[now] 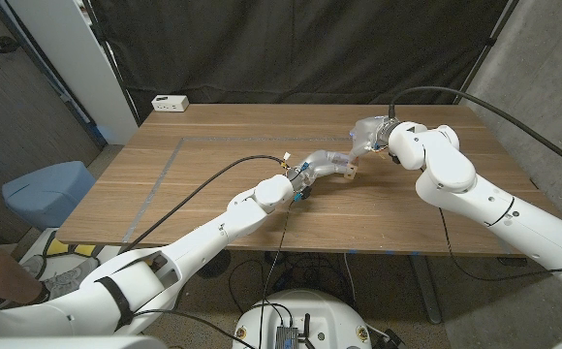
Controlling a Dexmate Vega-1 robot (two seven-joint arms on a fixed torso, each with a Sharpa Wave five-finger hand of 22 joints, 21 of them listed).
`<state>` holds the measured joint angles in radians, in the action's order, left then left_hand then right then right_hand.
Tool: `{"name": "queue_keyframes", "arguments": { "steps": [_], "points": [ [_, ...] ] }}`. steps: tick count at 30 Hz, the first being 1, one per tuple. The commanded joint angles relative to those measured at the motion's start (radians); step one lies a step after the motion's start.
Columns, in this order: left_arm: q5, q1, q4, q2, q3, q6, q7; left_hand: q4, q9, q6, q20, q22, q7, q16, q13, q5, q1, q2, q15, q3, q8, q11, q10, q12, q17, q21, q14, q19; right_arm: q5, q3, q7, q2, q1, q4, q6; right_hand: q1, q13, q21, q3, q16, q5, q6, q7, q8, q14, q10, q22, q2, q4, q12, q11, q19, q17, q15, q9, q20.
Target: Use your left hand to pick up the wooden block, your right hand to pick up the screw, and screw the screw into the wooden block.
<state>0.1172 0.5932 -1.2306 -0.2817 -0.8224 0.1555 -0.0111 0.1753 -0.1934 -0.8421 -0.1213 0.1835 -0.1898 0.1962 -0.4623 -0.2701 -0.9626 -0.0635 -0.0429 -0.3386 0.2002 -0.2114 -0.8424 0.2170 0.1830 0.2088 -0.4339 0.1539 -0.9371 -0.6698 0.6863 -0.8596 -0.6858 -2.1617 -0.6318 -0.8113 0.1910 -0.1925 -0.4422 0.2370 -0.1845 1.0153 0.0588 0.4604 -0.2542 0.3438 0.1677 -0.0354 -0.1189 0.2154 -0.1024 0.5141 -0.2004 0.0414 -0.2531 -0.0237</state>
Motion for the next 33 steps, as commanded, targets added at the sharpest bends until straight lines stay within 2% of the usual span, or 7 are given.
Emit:
{"name": "queue_keyframes", "arguments": {
  "steps": [1,7,9,16,23,25,33],
  "points": [
    [-0.003,0.004,-0.009,-0.002,0.0,-0.005,0.004,-0.021,-0.004,-0.039,0.002,0.003,0.026,0.001,-0.041,-0.007,0.003,-0.012,-0.037,-0.03,0.008,-0.002,-0.009,0.008,0.002,0.003,-0.003,0.006,0.003,-0.01,-0.024,0.0,0.0,0.007,-0.012,0.011,-0.002,-0.008,0.006,0.008,-0.001,0.047,0.005,0.012,-0.024,0.031,0.001,0.014,0.0,0.004,0.0,0.019,-0.001,0.021,0.007,-0.007],
    [-0.003,0.005,-0.011,-0.002,0.0,-0.006,0.004,-0.021,-0.004,-0.041,0.001,0.003,0.027,0.001,-0.041,-0.007,0.003,-0.012,-0.036,-0.03,0.009,-0.002,-0.01,0.008,0.002,0.002,-0.004,0.006,-0.007,-0.022,-0.025,0.007,0.009,0.018,-0.018,0.02,-0.003,-0.009,0.011,0.013,-0.001,0.081,-0.001,0.018,-0.046,0.06,0.002,0.022,-0.001,0.006,0.003,0.03,0.0,0.03,0.016,-0.015],
    [-0.005,0.005,-0.012,-0.003,-0.001,-0.007,0.005,-0.021,-0.004,-0.039,0.0,0.003,0.027,0.001,-0.041,-0.007,0.003,-0.014,-0.037,-0.031,0.008,-0.002,-0.009,0.008,0.002,0.002,-0.003,0.005,-0.005,-0.023,-0.025,0.007,0.011,0.02,-0.016,0.023,-0.003,-0.008,0.014,0.014,-0.001,0.094,-0.002,0.02,-0.052,0.074,0.002,0.025,-0.002,0.008,-0.006,0.031,0.001,0.03,0.02,-0.016],
    [-0.005,0.004,-0.011,-0.002,-0.001,-0.007,0.006,-0.021,-0.004,-0.039,0.0,0.003,0.027,0.001,-0.042,-0.007,0.003,-0.013,-0.037,-0.031,0.008,-0.002,-0.01,0.009,0.002,0.002,-0.003,0.005,-0.009,-0.03,-0.037,0.015,0.015,0.031,-0.021,0.035,-0.004,-0.007,0.02,0.019,-0.001,0.124,-0.004,0.025,-0.072,0.103,0.002,0.033,0.0,0.01,0.0,0.037,0.001,0.037,0.028,-0.018],
    [-0.005,0.002,-0.007,-0.001,-0.001,-0.007,0.007,-0.021,-0.004,-0.038,0.0,0.003,0.027,0.001,-0.041,-0.008,0.003,-0.015,-0.037,-0.032,0.008,-0.002,-0.01,0.009,0.002,0.002,-0.002,0.005,-0.026,-0.041,-0.056,0.028,0.017,0.046,-0.033,0.051,-0.005,-0.01,0.029,0.025,-0.001,0.196,-0.002,0.04,-0.104,0.147,0.002,0.047,-0.001,0.01,-0.012,0.056,0.002,0.05,0.041,-0.025],
    [-0.004,0.002,-0.005,0.0,0.0,-0.006,0.006,-0.021,-0.004,-0.039,0.0,0.003,0.026,0.001,-0.041,-0.008,0.003,-0.014,-0.036,-0.032,0.008,-0.002,-0.01,0.009,0.002,0.002,-0.003,0.005,-0.034,-0.046,-0.06,0.031,0.018,0.05,-0.035,0.054,-0.006,-0.01,0.031,0.026,-0.002,0.219,0.004,0.045,-0.112,0.155,0.002,0.051,-0.002,0.008,-0.028,0.061,0.003,0.051,0.044,-0.027],
    [-0.002,0.0,0.001,0.002,-0.001,-0.004,0.003,-0.021,-0.004,-0.039,0.0,0.003,0.027,0.001,-0.041,-0.008,0.004,-0.015,-0.036,-0.033,0.008,-0.002,-0.008,0.008,0.002,0.002,-0.004,0.006,-0.057,-0.054,-0.076,0.043,0.015,0.059,-0.046,0.074,-0.007,-0.011,0.043,0.031,-0.001,0.279,0.002,0.056,-0.139,0.206,0.002,0.061,-0.001,0.01,-0.045,0.08,0.003,0.067,0.054,-0.031]
  ]
}}
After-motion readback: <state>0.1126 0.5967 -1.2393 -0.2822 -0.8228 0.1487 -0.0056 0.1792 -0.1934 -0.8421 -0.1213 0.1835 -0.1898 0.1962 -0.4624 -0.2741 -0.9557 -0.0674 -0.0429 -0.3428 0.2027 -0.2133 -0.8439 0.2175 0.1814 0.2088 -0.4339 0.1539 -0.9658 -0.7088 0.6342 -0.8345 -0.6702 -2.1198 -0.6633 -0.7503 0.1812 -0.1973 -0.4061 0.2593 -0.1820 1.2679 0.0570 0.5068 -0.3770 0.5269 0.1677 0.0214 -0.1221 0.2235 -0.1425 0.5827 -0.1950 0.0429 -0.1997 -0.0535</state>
